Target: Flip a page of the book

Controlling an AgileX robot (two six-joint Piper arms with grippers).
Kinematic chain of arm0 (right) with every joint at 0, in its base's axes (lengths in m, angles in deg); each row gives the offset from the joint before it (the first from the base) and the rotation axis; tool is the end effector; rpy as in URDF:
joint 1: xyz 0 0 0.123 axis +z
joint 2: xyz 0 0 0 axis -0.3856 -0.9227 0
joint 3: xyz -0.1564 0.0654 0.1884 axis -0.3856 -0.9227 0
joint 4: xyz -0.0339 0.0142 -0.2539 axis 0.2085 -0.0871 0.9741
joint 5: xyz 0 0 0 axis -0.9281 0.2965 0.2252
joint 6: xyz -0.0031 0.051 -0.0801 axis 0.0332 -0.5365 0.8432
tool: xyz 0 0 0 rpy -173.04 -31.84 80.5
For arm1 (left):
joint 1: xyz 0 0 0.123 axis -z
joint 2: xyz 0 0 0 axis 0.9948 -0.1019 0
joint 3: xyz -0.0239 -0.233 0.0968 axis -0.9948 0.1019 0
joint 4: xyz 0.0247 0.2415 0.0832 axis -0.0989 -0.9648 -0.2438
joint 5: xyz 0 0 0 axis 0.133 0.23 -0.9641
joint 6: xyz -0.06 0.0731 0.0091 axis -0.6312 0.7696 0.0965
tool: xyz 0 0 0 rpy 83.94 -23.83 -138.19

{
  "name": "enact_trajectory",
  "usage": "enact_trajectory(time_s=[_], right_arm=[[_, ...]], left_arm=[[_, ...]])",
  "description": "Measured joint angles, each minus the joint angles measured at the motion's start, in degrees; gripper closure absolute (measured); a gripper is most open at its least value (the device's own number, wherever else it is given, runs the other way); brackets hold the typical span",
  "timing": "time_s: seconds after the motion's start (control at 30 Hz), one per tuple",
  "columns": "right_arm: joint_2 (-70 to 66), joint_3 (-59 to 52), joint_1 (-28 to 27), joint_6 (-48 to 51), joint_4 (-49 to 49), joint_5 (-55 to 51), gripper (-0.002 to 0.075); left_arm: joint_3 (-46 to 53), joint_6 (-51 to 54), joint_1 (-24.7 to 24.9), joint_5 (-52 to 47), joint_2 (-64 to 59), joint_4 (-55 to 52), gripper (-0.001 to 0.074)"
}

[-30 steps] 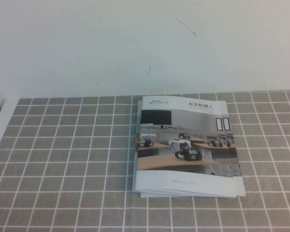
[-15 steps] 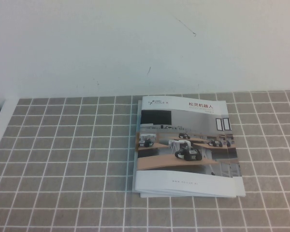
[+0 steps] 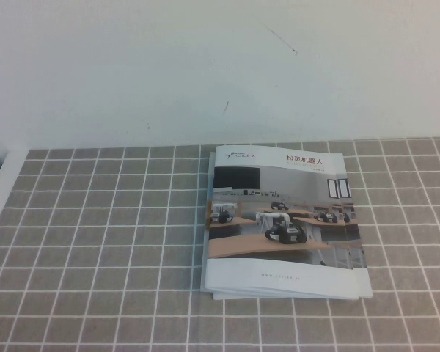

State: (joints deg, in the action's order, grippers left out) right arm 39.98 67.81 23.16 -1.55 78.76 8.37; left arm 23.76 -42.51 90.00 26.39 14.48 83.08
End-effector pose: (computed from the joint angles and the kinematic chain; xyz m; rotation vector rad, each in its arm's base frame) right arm 0.0934 0.0046 0.1752 -0.1343 1.8403 -0.0331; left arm 0.0937 -0.0092 0.1780 0.0341 1.8173 -0.1125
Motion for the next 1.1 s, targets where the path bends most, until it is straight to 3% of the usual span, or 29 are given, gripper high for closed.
enact_trajectory(time_s=[0.13,0.3,0.47,0.7,0.8,0.97,1.1], right_arm=[[0.0,0.0,0.0,0.0,0.0,0.0,0.0727],[0.0,0.0,0.0,0.0,0.0,0.0,0.0727],[0.0,0.0,0.0,0.0,0.0,0.0,0.0727],[0.0,-0.2,0.0,0.0,0.0,1.1,0.0727],[0.0,-0.7,0.0,0.0,0.0,6.4,0.0727],[0.0,-0.7,0.0,0.0,0.0,24.9,0.0727],[0.0,-0.7,0.0,0.0,0.0,38.1,0.0727]], left_arm=[[0.0,0.8,0.0,0.7,0.0,-2.6,0.0738],[0.4,1.5,0.0,8.8,0.0,-3.2,0.0738],[0.4,1.7,0.0,23.9,0.0,-3.3,0.0738],[0.4,1.9,0.0,55.3,0.0,-4.2,0.0738],[0.4,1.9,0.0,65.7,0.0,-4.5,0.0738],[0.4,1.9,0.0,80.3,0.0,-6.2,0.0738],[0.4,1.9,0.0,85.6,0.1,-6.9,0.0738]])
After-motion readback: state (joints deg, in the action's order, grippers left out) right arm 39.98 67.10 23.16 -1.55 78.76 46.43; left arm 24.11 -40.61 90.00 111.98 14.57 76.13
